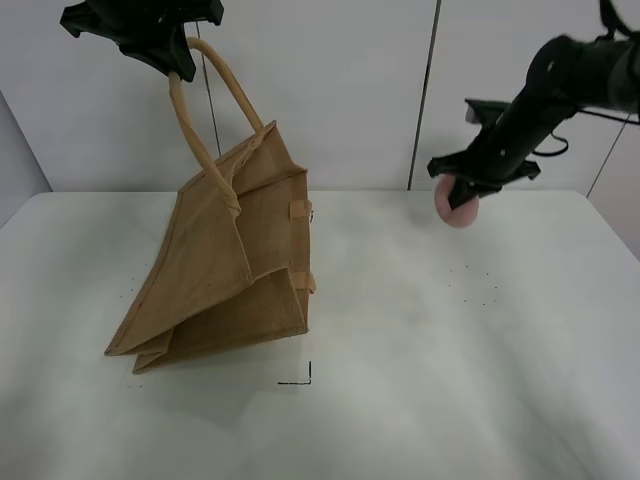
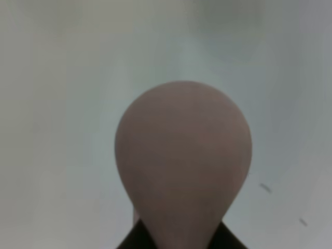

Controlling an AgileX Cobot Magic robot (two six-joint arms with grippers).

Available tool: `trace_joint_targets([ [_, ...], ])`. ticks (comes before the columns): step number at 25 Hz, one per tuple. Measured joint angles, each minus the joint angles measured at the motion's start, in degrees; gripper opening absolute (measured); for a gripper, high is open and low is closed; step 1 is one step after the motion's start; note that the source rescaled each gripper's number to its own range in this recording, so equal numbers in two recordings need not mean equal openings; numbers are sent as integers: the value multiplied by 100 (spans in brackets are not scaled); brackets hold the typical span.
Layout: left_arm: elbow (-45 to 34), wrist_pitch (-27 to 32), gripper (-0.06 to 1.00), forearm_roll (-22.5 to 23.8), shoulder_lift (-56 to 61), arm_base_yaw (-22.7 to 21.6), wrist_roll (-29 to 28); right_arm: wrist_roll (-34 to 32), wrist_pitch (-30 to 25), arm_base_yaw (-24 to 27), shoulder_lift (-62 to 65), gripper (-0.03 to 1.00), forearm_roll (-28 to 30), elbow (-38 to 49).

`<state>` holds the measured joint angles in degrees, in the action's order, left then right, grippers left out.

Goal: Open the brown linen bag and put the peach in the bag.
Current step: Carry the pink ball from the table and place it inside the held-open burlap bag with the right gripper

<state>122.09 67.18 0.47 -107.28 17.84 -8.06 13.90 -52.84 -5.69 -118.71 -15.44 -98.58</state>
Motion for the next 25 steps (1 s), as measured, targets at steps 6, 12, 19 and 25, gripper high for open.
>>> trace_joint_targets([
  [6,0,0,0,-12,11,0,2,573,-473,-517,99,0,-1125,-925],
  [12,-18,0,0,13,212,0,18,1179,-71,-1335,19,0,-1846,-1003],
  [19,-18,0,0,91,275,0,43,1857,974,-2283,-686,0,-2553,-1007],
  [25,-18,0,0,91,280,0,43,2179,1660,-2605,-1413,0,-3001,-1007],
])
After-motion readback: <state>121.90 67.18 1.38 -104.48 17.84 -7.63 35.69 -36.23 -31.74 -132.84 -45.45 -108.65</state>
